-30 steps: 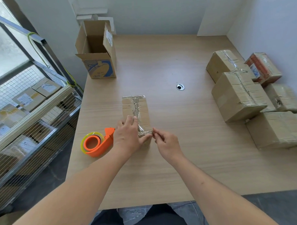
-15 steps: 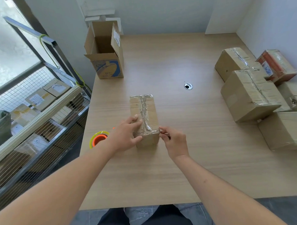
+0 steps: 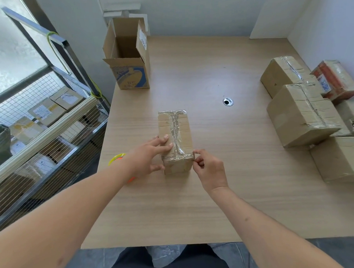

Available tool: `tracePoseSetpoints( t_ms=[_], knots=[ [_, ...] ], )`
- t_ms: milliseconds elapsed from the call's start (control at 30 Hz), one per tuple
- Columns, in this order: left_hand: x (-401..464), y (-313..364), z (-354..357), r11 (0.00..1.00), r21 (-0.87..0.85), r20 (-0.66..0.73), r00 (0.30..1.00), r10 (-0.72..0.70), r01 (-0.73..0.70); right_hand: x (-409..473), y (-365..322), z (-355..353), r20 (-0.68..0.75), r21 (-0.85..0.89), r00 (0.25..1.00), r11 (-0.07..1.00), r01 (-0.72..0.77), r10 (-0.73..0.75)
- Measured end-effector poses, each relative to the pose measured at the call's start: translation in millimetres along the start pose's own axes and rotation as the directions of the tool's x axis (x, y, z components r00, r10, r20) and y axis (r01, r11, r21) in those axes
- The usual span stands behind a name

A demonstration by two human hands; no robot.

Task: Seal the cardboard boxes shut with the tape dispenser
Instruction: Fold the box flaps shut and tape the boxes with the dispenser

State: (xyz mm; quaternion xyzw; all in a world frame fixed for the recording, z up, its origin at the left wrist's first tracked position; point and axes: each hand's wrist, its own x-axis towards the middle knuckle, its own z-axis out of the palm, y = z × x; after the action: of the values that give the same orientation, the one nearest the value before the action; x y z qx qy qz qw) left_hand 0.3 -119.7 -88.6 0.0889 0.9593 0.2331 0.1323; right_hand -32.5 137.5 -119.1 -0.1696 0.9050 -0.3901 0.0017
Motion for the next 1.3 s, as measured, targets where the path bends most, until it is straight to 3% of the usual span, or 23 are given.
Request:
tracePoseSetpoints(
  t_ms=[267, 400, 567, 667, 767, 867, 1133, 1300],
  knots=[
    [-1, 7, 3, 0.996, 0.084, -0.035, 0.999, -0.025, 0.028, 11, -2, -12, 0.058, -0.144, 0.996, 0.987, 0.073, -0.065],
    [-1, 7, 6, 0.995, 0.101, -0.062, 0.998, -0.020, 0.026, 18, -9, -12, 0.090, -0.181, 0.996, 0.983, 0.022, -0.006],
    [2, 9, 10, 0.978, 0.207, -0.069, 0.998, -0.005, 0.019, 19, -27, -10, 0.273, -0.193, 0.957, 0.969, 0.153, -0.096],
    [2, 6, 13, 0.972, 0.235, -0.067, 0.998, 0.007, 0.009, 21, -44, -7, 0.359, -0.267, 0.933, 0.959, 0.097, 0.006],
    [4, 2, 4, 0.956, 0.294, -0.033, 0.999, 0.029, -0.018, 23, -57, 0, 0.301, -0.359, 0.951, 0.932, 0.047, 0.068],
    [8, 3, -4, 0.969, 0.237, -0.058, 0.994, 0.088, -0.072, 24, -63, 10, 0.264, -0.454, 0.959, 0.890, 0.030, 0.103],
    [16, -6, -5, 0.962, 0.202, -0.150, 0.965, 0.213, -0.181, 18, -62, 33, 0.094, -0.535, 0.995, 0.844, 0.023, 0.032],
    [21, -14, -8, 0.957, 0.203, -0.180, 0.953, 0.243, -0.206, 31, -79, 36, 0.110, -0.548, 0.968, 0.826, -0.131, 0.226]
  ],
)
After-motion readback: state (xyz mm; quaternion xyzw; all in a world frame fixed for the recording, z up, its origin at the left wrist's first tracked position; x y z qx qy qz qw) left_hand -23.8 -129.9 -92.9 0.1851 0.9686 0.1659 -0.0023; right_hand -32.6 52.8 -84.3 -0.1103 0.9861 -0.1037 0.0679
